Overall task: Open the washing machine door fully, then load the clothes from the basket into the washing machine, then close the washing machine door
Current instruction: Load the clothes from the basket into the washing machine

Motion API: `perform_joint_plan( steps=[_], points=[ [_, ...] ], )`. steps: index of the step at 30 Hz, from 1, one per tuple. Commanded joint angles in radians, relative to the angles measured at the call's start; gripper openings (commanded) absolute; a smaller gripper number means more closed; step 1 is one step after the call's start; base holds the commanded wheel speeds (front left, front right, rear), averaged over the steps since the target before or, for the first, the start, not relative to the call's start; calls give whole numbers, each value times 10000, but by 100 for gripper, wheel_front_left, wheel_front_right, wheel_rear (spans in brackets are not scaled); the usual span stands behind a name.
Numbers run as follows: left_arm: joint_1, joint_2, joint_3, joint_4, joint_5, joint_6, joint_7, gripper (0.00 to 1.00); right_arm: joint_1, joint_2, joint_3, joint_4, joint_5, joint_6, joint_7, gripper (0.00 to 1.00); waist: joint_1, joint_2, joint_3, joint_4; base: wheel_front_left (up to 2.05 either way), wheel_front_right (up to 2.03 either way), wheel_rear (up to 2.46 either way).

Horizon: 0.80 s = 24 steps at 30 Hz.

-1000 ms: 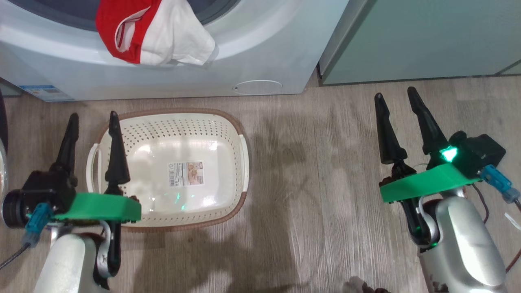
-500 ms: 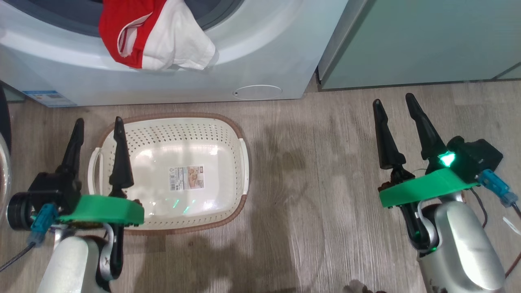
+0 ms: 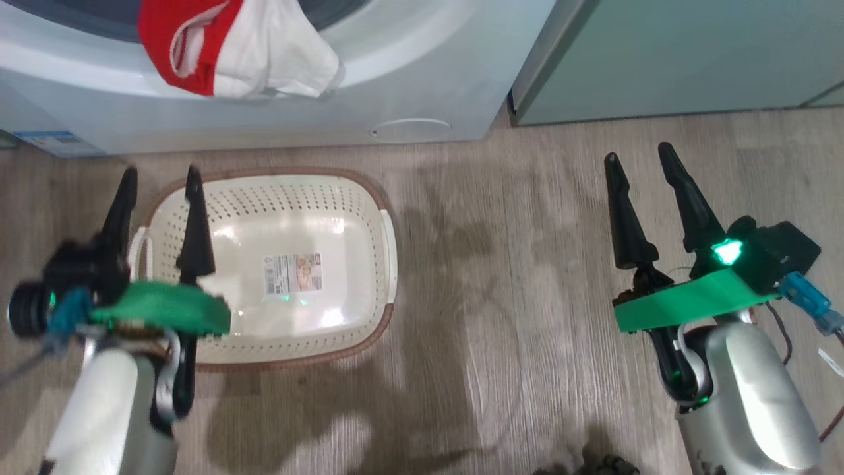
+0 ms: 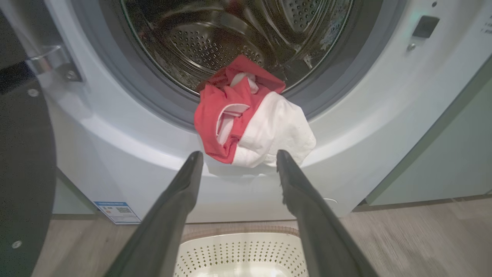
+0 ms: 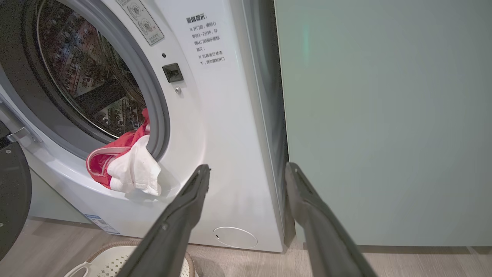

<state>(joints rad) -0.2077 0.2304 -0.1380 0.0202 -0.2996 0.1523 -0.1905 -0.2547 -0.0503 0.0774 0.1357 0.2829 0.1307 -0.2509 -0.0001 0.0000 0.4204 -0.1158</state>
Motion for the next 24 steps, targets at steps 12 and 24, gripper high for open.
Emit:
perform_joint_plan(
  steps=[12, 24],
  points=[
    [-3815, 527, 83, 2573, -720, -1027, 1292, 100, -569, 1, 660, -432, 388, 0, -82, 100, 1, 0, 1247, -674, 0, 0, 0],
    [-6257, 1153, 195, 5735, -734, -1073, 2065, 100, -629, 1, 737, -478, 980, 0, -106, 100, 1, 0, 1615, -1262, 0, 0, 0]
  ],
)
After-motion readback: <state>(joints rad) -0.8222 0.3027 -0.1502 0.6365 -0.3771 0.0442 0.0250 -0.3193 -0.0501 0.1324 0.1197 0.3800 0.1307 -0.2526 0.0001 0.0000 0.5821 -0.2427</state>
